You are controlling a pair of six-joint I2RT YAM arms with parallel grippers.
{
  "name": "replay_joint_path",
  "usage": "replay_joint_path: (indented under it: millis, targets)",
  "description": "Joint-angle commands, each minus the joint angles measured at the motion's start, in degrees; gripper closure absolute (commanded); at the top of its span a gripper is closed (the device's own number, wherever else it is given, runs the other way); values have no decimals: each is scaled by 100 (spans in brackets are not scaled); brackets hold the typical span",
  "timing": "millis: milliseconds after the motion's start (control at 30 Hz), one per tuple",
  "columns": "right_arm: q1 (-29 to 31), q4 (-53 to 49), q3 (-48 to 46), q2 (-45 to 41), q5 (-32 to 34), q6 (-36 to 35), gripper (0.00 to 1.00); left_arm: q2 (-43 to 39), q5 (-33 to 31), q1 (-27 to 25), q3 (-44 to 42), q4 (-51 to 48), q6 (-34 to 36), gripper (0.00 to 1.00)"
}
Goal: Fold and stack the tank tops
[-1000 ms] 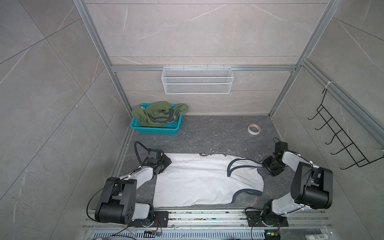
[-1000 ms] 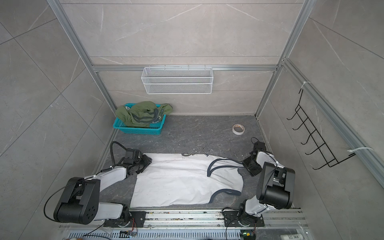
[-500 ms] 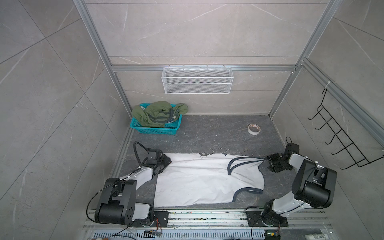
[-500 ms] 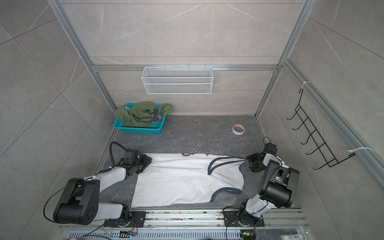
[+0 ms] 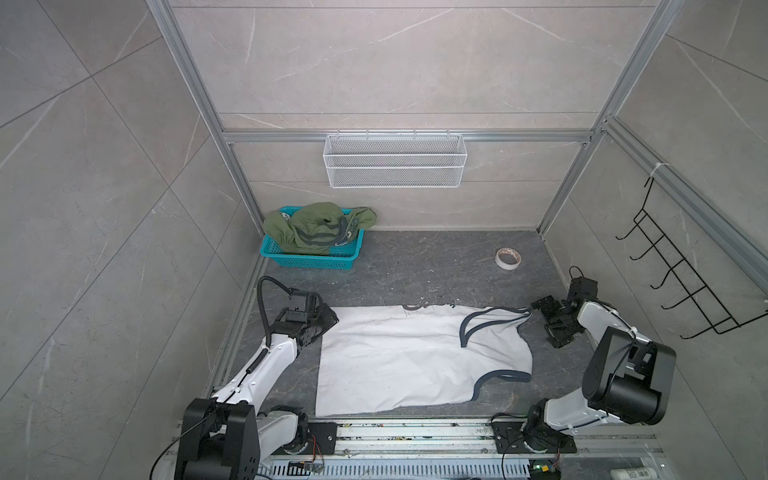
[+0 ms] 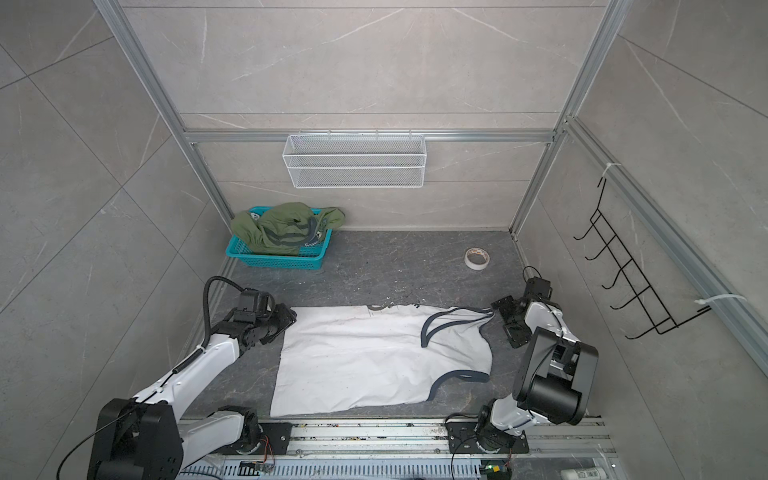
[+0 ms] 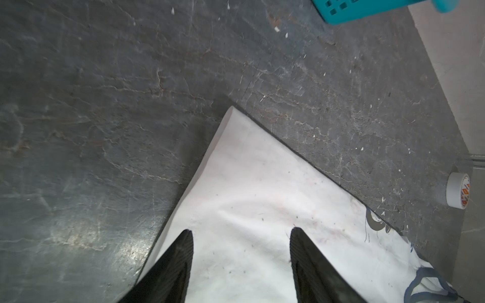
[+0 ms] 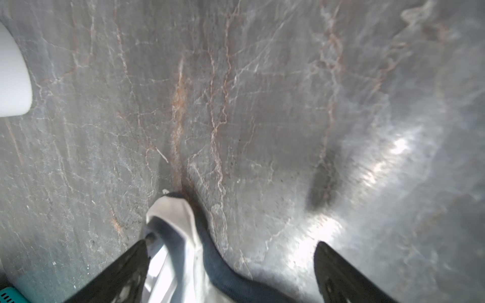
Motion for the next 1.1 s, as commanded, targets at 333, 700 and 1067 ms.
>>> replay_joint_path:
  millis: [333,700,1067]
  targets:
    - [1776,-1036,257,-1129,406,-593,4,714,-331,-1572,485,-486,131,39]
    - [4456,-811,223,160,647,-18,12,1853,-188,-1608,539,107,72,39]
    - [3864,-434,1231,1962,959,-394,14,2868,-354,-1371,723,798,20,39]
